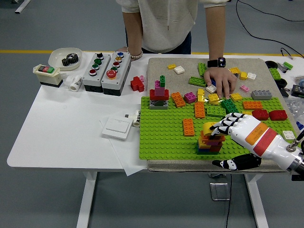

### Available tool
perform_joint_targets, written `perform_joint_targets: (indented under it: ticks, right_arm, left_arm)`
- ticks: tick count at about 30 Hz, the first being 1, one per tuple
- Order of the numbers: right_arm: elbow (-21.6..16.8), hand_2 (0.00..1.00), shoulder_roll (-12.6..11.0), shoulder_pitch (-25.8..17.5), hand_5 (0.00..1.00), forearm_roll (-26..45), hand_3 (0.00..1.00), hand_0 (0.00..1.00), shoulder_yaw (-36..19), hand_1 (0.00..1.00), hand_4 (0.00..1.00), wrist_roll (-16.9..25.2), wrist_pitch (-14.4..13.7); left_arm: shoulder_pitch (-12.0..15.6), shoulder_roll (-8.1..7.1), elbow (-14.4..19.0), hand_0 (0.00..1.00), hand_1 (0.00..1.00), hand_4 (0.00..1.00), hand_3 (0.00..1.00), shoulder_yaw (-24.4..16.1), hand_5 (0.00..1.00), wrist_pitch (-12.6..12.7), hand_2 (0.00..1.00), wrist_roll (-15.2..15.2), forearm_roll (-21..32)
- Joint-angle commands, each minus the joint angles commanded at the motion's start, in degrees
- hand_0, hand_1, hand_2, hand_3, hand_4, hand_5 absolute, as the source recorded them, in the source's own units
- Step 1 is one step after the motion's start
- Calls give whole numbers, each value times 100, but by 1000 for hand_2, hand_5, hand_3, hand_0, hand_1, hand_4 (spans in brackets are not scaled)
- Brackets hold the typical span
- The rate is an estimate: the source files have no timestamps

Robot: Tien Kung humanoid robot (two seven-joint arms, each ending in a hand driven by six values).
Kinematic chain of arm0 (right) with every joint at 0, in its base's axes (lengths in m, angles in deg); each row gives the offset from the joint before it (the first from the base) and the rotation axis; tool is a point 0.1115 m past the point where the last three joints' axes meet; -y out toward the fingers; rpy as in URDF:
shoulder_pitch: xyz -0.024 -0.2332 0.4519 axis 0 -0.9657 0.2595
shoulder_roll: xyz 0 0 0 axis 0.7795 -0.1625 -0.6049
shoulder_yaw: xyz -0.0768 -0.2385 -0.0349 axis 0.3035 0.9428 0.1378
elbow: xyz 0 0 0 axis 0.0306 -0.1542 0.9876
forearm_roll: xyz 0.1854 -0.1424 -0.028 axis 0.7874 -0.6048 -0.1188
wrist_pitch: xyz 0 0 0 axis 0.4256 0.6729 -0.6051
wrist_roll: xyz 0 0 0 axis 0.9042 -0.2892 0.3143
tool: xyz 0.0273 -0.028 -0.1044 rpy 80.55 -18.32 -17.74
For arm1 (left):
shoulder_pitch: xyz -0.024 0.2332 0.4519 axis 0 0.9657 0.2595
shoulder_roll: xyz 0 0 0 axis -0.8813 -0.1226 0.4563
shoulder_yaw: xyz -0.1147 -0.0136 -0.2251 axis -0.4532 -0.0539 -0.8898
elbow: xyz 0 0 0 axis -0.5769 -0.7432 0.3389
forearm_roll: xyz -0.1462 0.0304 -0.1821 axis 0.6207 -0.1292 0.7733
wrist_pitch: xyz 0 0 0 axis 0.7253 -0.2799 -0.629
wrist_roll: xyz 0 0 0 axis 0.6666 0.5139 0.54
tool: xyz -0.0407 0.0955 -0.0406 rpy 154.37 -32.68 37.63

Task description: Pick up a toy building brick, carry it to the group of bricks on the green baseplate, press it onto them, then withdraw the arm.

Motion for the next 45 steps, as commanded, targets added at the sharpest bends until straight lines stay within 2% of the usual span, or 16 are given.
perform_joint_targets:
  ticks: [14,15,20,21,26,27,45]
  right_arm:
    - [-12,703,-3,31,601,-58,611,720,31,642,909,-51,22]
    - [-12,698,-3,30,600,-59,612,653,31,617,909,-52,22]
    - [-12,698,0,25,600,-69,612,653,29,617,909,-57,14]
    - [-11,697,1,23,599,-72,613,606,28,599,910,-57,13]
    - [-14,697,10,12,599,-70,613,606,32,599,910,-53,8]
    - [-15,691,12,7,598,-71,610,535,33,577,911,-52,9]
    - [-37,686,24,-47,593,-89,604,507,69,577,913,-55,14]
  left_arm:
    - [-8,-4,2,758,767,647,586,15,661,-2,738,-8,14]
    - [-8,-4,2,758,767,648,586,16,662,-2,738,-8,15]
    - [-17,-7,2,758,767,648,586,15,662,-4,738,-8,11]
    - [-18,-8,2,758,767,648,587,17,661,-4,738,-8,13]
    - [-22,-8,3,758,767,648,587,14,661,-7,738,-6,10]
    - [-23,-8,3,759,766,649,587,14,662,-8,738,-6,10]
    - [-19,-3,1,757,766,649,587,1,662,-18,737,-2,-3]
